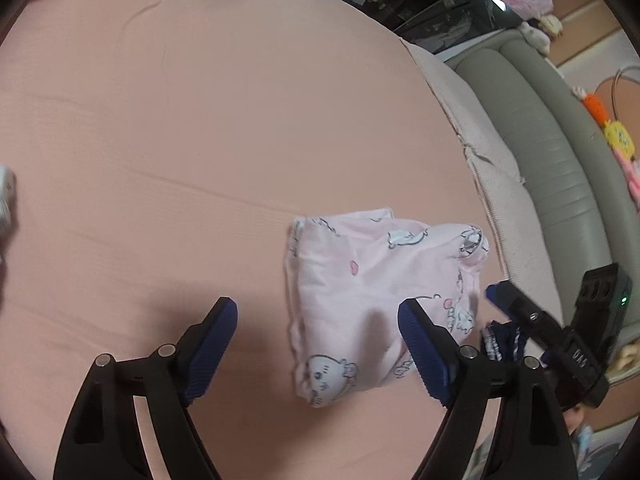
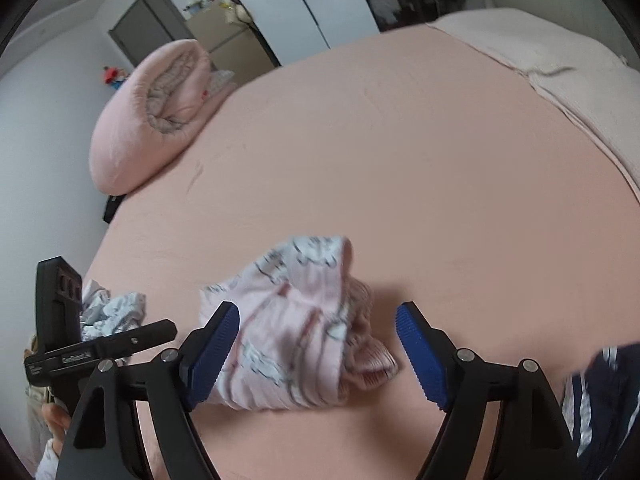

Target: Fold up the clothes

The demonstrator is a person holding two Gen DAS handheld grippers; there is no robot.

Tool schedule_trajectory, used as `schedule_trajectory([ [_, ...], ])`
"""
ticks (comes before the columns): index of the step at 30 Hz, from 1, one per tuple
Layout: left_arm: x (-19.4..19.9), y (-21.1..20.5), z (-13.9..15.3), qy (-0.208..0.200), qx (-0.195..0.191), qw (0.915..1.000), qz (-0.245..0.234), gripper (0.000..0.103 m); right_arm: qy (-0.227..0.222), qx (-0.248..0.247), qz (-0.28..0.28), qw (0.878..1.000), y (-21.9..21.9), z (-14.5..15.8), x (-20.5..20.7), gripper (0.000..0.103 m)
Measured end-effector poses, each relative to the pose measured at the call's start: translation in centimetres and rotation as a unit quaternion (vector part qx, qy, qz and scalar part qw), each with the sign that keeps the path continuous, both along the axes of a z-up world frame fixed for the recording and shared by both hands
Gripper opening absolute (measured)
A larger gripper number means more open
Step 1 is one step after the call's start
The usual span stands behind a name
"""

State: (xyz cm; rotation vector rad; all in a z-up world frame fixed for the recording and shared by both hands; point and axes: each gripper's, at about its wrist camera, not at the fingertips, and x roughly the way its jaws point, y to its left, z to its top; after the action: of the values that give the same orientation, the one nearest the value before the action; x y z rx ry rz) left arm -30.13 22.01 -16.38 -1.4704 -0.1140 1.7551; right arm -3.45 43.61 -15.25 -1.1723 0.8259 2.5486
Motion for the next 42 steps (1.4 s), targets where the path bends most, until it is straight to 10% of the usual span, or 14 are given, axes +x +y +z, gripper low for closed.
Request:
schedule_trajectory([
  [13,-0.3,1.6,-3.1,-0.051,-0.013,0.9986,-0.001,0.084,-0.048,-0.094,-0.012,0.994,1.0,-5.1,-0.6,0.08],
  [21,0.3,-0.7,-3.2,-0.119,0.037,0.9908,0.054,0.084,0.015,-0.286,-0.079,0.955,1.3,-7.7,4.7,0.08],
  [26,1.8,-2.9,-4.9,-0.202,0.113,0.9664,0.111,0.086,0.05,-0.363,-0.12,0.923,0.6,-10.9,5.5,0.08],
  [34,2.6,-3.0,-5.9,-0.221,0.157,0.9531,0.136,0.094,0.112,-0.413,-0.168,0.888,1.6,-12.2,4.2,0.085],
  [42,1.1,0.7,-6.4,-0.241,0.142,0.9463,0.162,0.103,0.108,-0.372,-0.199,0.9,0.6,-11.5,1.7,0.096],
])
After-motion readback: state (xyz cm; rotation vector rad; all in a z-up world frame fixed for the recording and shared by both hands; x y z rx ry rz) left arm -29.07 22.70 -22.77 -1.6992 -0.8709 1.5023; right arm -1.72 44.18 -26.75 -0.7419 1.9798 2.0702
